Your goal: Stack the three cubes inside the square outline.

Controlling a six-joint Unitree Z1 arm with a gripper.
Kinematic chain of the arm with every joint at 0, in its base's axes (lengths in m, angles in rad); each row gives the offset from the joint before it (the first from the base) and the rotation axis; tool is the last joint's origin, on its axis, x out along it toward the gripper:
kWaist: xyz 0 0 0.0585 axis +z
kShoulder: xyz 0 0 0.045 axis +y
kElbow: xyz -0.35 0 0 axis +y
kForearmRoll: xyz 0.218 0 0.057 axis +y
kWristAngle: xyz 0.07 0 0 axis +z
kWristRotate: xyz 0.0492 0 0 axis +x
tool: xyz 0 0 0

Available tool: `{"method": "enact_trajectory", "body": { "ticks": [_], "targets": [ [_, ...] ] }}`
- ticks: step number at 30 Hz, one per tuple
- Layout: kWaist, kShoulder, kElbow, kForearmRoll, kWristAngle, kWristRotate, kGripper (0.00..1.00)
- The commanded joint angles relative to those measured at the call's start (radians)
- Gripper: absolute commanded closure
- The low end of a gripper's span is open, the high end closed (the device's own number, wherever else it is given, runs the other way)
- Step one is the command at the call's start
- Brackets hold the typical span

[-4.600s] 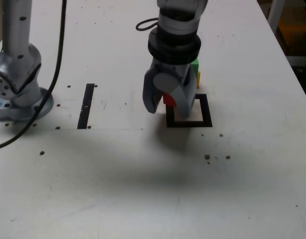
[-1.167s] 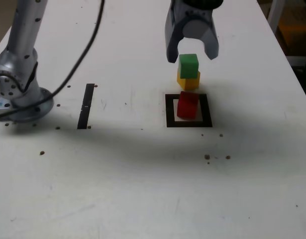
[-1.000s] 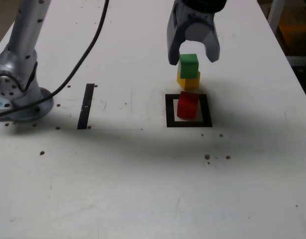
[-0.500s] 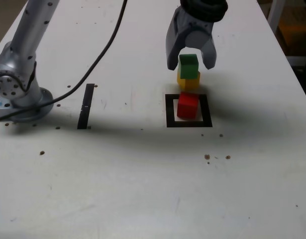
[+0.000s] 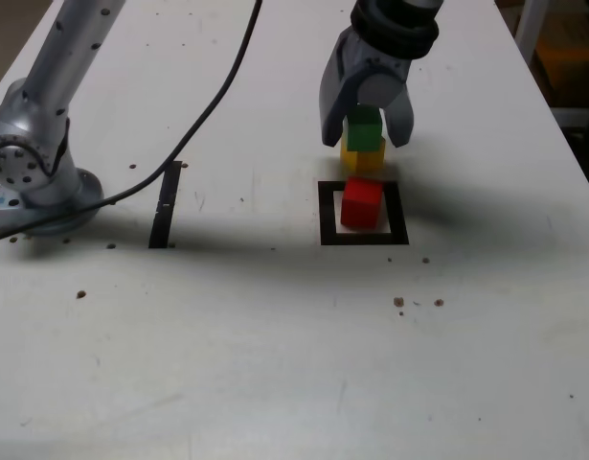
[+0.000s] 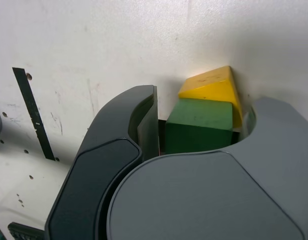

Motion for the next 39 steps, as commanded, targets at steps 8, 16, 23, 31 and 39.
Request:
{"method": "enact_trajectory", "body": {
  "ticks": [8,16,23,31,39],
  "targets": [
    [0.002,-0.003,-0.008,-0.009,0.029,0.001,0.63],
    [0.002,-0.038,-0.003,0.000,0.040,-0.004,0.63],
    [0.020,-0.145,0.037,0.031,0.073,-0.016,0.63],
    [0.091,-0.202,0.150,0.038,0.075,-0.016,0.63],
    [0.121,-0.206,0.282,-0.009,0.032,-0.014,0.63]
  ]
}}
